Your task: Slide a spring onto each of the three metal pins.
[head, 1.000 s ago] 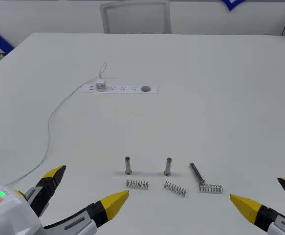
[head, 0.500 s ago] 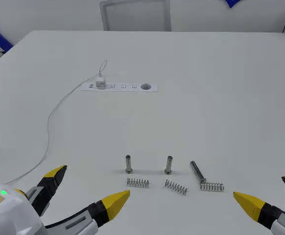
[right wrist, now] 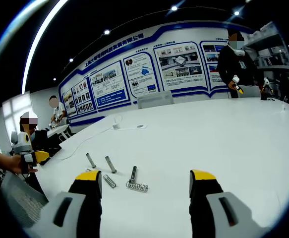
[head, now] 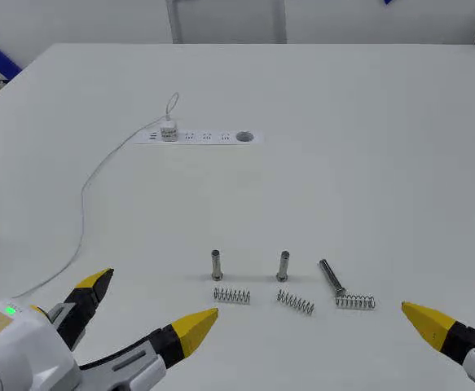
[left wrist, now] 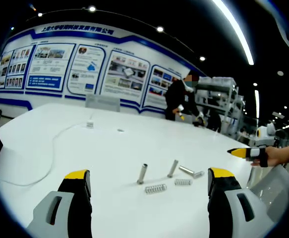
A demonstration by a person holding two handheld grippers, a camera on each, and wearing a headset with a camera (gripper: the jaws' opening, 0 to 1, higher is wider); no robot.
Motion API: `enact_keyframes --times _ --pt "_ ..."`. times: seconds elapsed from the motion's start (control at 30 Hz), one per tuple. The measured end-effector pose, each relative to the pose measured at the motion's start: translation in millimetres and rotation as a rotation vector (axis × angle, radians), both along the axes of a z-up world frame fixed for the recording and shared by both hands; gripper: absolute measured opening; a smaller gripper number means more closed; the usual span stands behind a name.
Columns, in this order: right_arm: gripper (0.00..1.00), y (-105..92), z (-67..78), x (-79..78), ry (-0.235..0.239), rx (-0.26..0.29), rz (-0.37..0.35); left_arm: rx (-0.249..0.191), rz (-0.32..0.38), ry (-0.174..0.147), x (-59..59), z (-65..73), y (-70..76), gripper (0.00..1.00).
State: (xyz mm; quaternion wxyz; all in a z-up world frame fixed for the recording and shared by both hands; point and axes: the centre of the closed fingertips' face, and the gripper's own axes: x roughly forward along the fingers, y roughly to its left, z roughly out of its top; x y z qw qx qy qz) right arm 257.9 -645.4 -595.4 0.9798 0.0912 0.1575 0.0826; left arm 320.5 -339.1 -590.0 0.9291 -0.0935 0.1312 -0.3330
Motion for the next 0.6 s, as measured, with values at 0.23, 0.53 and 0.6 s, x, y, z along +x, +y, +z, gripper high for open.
enact_keyframes --times 0.23,0.53,0.6 --pt "0.72 4.2 2.1 5.6 0.012 0.036 -0.001 0.011 -0.006 0.005 -0.7 -2.0 -0.8 1.0" --pt "0.68 13.8 0.6 26.7 0.05 -0.015 0.06 0.011 -0.001 0.01 -0.6 -2.8 0.5 1.0" --pt "0.67 18.0 -0.1 32.2 0.061 -0.031 0.084 0.014 -0.001 0.016 -0.9 -4.2 0.7 1.0"
